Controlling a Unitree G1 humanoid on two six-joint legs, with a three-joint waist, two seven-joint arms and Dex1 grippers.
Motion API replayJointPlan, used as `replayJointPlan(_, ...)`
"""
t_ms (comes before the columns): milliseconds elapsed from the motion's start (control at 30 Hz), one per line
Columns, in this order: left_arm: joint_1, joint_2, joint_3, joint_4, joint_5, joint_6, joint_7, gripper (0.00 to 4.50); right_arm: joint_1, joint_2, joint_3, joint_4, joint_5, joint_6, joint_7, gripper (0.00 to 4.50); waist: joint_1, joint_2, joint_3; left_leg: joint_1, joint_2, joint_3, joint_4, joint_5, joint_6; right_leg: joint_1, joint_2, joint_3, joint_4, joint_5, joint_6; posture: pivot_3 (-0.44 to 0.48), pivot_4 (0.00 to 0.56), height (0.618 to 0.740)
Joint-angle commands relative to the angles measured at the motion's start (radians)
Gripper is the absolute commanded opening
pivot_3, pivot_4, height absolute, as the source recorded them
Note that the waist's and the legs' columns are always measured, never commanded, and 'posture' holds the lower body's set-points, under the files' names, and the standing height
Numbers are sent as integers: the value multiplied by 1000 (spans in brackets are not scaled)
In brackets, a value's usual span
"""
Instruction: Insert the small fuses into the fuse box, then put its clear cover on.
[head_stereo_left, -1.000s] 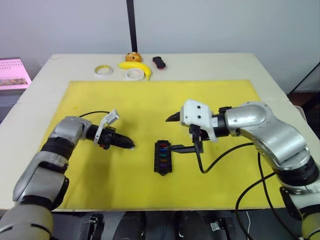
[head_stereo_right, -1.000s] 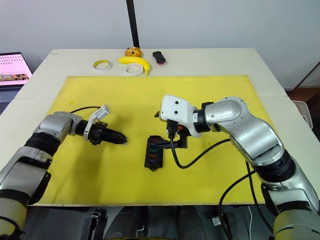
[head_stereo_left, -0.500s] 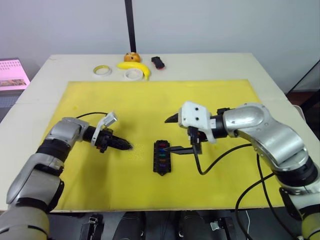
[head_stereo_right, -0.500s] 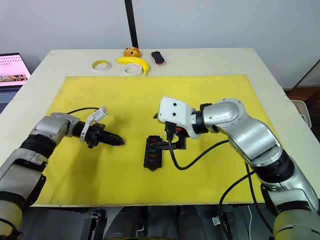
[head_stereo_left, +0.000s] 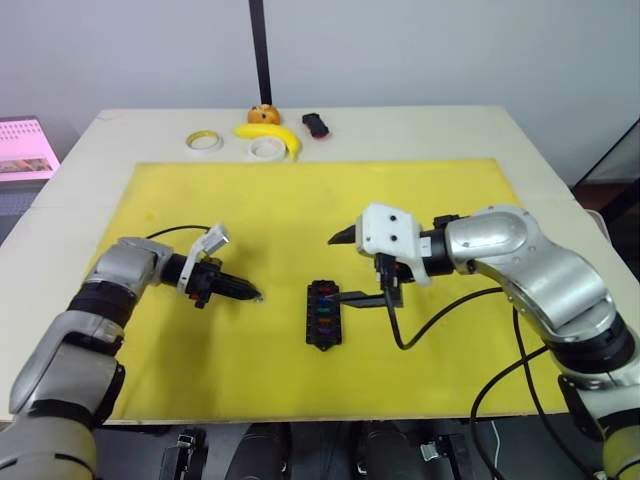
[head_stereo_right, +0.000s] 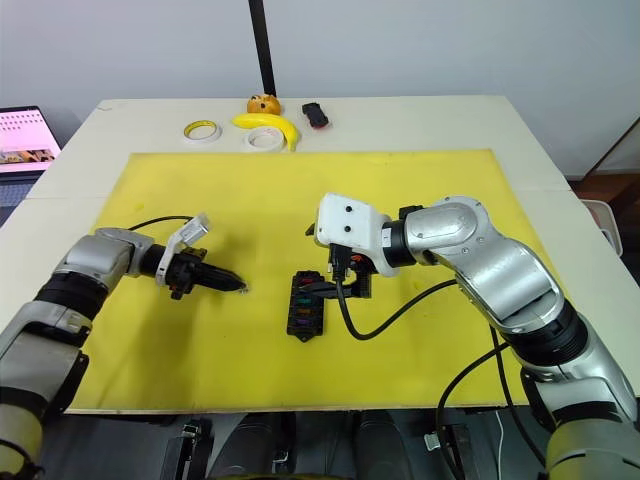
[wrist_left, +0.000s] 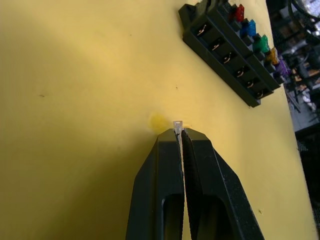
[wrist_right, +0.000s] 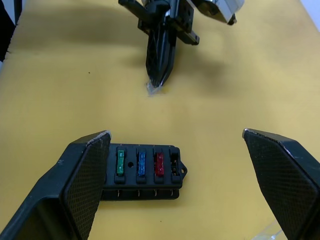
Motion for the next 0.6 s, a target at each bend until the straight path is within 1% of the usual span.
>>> replayJointPlan(33, 20, 39, 96, -97, -40, 57, 3, 44, -3, 9, -12, -21, 12, 4, -7, 4500, 1, 0, 0, 0, 0, 0, 0, 0, 0, 0, 0, 0, 0, 0, 0, 0, 150, 740)
replayJointPlan(133, 54, 47, 178, -201, -84, 119, 44, 44, -4, 23, -32, -8, 46, 58, -18, 4500, 4, 0, 0, 0, 0, 0, 0, 0, 0, 0, 0, 0, 0, 0, 0, 0, 150, 740)
replayJointPlan(267, 126, 44, 291, -389, -163, 211, 127, 44, -21, 77, -107, 25, 132, 175, -54, 4500, 5, 0, 0, 0, 0, 0, 0, 0, 0, 1, -1, 0, 0, 0, 0, 0, 150, 740)
replayJointPlan(367, 165, 38, 354, -533, -230, 274, 183, 44, -39, 117, -161, 38, 209, 258, -75, 4500, 5, 0, 0, 0, 0, 0, 0, 0, 0, 0, -1, 0, 0, 0, 0, 0, 150, 740)
replayJointPlan(467, 163, 13, 392, -660, -299, 326, 241, 44, -59, 158, -216, 53, 286, 351, -107, 4500, 5, 0, 0, 0, 0, -1, 0, 0, 0, 0, -1, 0, 0, 0, 0, 0, 150, 740)
replayJointPlan(600, 157, -18, 385, -755, -342, 337, 286, 44, -80, 215, -305, 75, 398, 468, -152, 4500, 5, 0, 0, 0, 0, 0, 0, 0, 0, 1, -1, 0, 0, 0, 0, 0, 150, 740)
